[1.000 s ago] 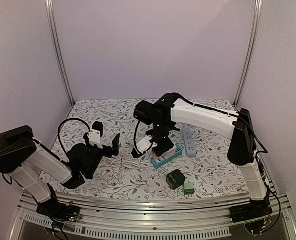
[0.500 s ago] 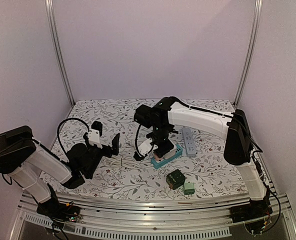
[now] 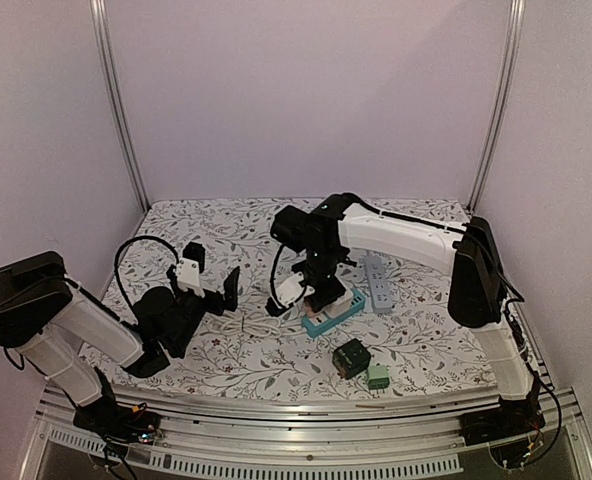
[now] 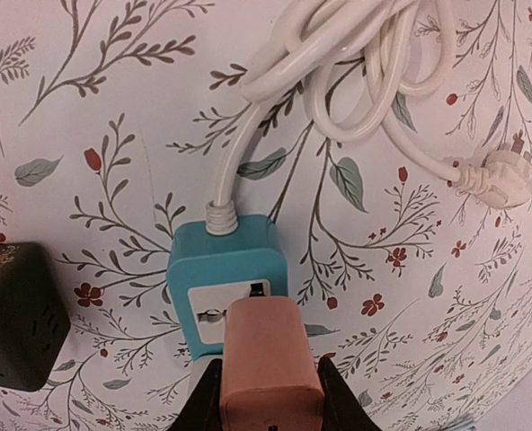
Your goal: Insert the plug
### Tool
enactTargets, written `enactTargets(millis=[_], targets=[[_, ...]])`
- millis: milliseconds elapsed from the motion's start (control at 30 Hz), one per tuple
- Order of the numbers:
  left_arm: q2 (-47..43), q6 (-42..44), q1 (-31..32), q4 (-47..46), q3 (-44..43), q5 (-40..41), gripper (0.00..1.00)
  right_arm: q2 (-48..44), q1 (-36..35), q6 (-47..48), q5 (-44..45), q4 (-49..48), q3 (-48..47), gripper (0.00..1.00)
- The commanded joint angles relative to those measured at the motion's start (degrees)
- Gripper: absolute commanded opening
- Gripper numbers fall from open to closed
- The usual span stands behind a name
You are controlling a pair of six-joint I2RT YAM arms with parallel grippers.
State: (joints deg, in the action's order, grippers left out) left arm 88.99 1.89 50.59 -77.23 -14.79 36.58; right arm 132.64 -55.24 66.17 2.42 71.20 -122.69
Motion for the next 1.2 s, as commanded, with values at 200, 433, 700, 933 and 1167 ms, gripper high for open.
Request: enactTargets(millis=[200,433,700,933,1167], targets=[[-0.13,-0.21,-0.89,-5.56,0.92,-0.45,0.99,1.08,0.84,0.9,-3.38,-0.67,2.27,0.0],[-0.05,-0.29,-0.92,-5.65,0.99,-0.54,0.99,0.88,0.9,1.05,-3.3,1.08,2.73,0.0],[-0.13,-0.3,-0.93,-5.63,0.99,-0.63,0.99,1.6,0.95,1.33,-2.95,1.13,2.73,0.0],[-0.13,-0.3,-0.93,-5.74,1.07,-0.63,0.99,3.16,1.15,1.0,-2.96,1.05,2.59,0.0],[-0.13,-0.35,-1.02,-5.8,1.08,-0.63,0.99,4.53,1.19,0.71,-2.86,0.75,2.57,0.0]])
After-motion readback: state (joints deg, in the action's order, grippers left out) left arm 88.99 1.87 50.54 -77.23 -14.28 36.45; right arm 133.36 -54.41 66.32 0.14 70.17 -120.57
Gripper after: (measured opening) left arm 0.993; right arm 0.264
